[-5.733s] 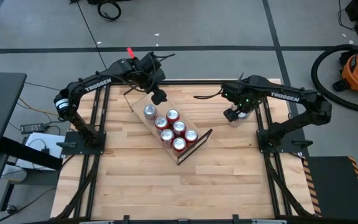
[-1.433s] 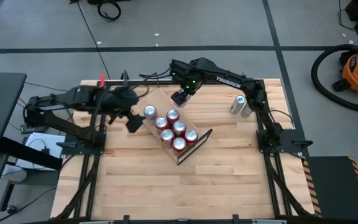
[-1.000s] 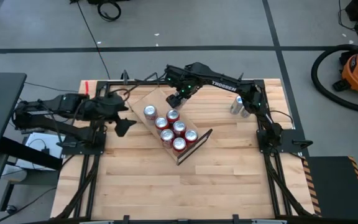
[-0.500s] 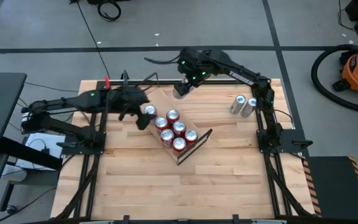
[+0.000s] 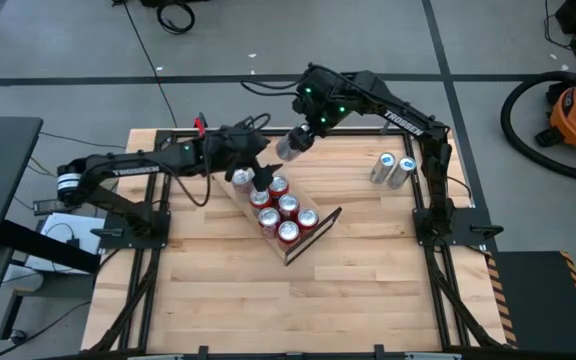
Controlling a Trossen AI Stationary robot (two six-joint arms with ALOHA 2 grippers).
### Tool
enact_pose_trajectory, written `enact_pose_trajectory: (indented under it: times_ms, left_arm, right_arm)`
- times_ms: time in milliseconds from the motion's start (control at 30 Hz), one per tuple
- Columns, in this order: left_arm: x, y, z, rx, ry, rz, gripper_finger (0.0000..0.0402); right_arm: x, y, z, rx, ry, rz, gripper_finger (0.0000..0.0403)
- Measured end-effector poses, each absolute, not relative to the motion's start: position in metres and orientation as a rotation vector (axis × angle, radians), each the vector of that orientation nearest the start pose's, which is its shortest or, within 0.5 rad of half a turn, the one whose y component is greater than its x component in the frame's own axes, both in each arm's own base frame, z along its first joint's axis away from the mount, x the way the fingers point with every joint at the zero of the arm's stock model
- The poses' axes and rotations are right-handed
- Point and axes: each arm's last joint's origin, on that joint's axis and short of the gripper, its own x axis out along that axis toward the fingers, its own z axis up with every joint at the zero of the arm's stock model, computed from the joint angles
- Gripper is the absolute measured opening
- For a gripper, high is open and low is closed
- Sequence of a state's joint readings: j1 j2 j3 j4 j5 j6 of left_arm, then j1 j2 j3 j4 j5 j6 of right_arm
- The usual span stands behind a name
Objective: Place canned beverage on shelf
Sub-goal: Put the silver and red soda can on the shelf aligned with the other silver and red soda can
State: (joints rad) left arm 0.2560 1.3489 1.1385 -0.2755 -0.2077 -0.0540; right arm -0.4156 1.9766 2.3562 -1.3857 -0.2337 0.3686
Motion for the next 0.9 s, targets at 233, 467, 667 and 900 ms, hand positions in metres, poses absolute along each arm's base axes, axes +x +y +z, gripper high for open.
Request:
enact_pose_trajectory:
  times_ms: [233,467,667,900]
  left_arm:
    - [0.301,0.085,0.317,-0.011,0.462,0.471,0.0392]
    - [0.311,0.088,0.315,0.023,0.412,0.476,0.0392]
    - [0.314,0.089,0.314,0.037,0.401,0.476,0.0392]
    - [0.316,0.089,0.316,0.037,0.372,0.474,0.0392]
  right_arm:
    - [0.352,-0.148,0.412,0.650,0.915,-0.334,0.0328]
    - [0.353,-0.147,0.413,0.666,0.907,-0.309,0.0328]
    - [0.354,-0.147,0.413,0.686,0.893,-0.325,0.0328]
    - [0.355,-0.145,0.413,0.676,0.890,-0.346,0.0328]
